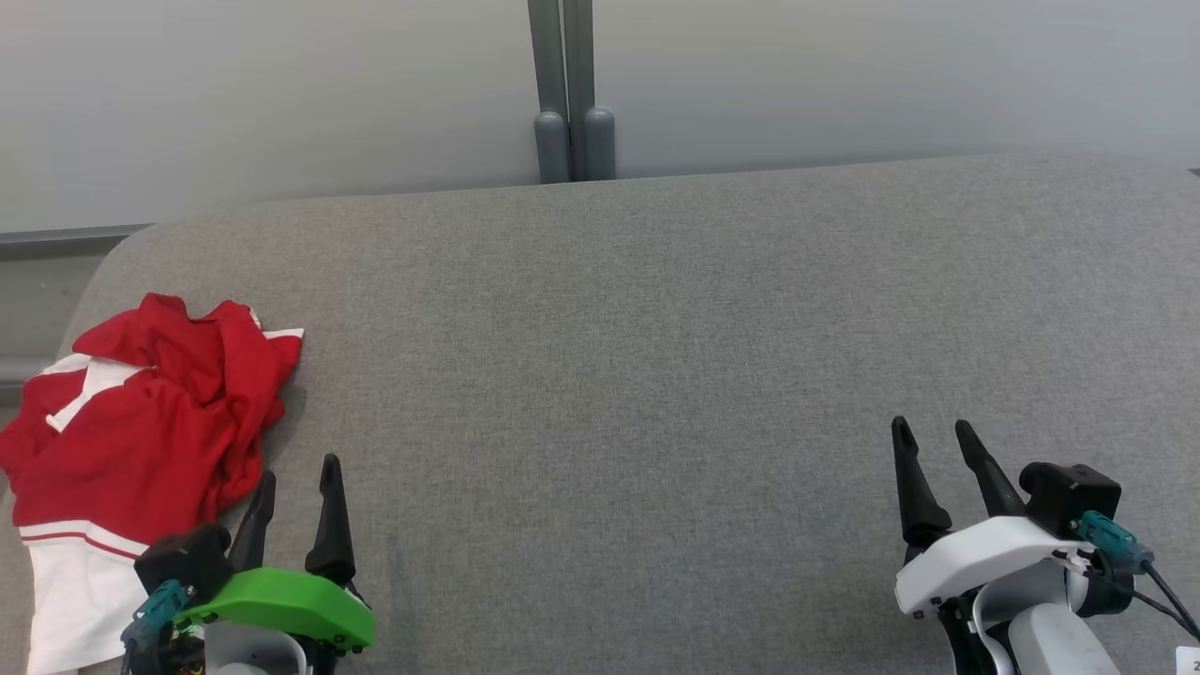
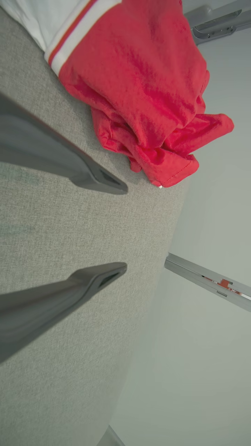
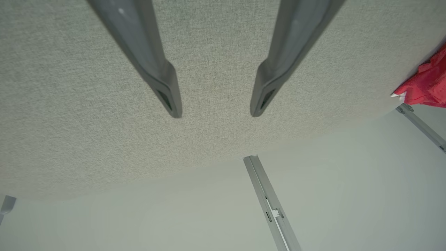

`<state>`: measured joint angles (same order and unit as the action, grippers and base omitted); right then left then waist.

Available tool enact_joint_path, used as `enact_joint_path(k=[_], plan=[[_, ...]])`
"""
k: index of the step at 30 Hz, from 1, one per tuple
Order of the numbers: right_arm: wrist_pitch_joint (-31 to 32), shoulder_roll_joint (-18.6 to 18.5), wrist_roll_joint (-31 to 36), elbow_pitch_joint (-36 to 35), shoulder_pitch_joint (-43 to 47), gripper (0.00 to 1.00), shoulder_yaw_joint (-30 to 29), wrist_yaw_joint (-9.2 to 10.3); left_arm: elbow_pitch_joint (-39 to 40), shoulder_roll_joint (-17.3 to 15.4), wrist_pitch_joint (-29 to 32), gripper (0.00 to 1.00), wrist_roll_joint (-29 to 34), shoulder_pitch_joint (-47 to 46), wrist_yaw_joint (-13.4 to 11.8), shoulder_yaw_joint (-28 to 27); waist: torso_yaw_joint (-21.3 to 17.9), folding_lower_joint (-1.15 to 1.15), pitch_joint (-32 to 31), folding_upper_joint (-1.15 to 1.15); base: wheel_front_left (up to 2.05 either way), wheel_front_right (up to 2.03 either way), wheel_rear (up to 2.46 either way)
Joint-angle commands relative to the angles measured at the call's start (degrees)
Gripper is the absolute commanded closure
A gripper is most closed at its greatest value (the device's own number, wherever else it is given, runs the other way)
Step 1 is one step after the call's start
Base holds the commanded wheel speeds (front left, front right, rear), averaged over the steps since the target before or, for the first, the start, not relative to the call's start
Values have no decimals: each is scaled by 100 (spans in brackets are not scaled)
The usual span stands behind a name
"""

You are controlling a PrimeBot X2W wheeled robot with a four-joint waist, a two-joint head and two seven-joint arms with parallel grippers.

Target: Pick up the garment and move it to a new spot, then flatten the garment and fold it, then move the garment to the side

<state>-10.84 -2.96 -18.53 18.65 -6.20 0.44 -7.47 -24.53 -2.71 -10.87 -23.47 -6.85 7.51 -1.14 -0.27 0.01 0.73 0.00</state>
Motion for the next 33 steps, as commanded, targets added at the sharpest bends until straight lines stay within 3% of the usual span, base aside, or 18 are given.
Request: enact_joint_path(k=[1, 33], plan=[[-62, -6, 176, 14, -115, 0, 10, -3, -3, -27, -55, 0, 191, -157, -2, -8, -2, -1, 2, 0, 0, 0, 0], [-413, -2, 1309, 165, -97, 0, -441, -3, -158, -32, -410, 0, 1074, -145, -75, -104, -35, -1, -2, 0, 0, 0, 0]])
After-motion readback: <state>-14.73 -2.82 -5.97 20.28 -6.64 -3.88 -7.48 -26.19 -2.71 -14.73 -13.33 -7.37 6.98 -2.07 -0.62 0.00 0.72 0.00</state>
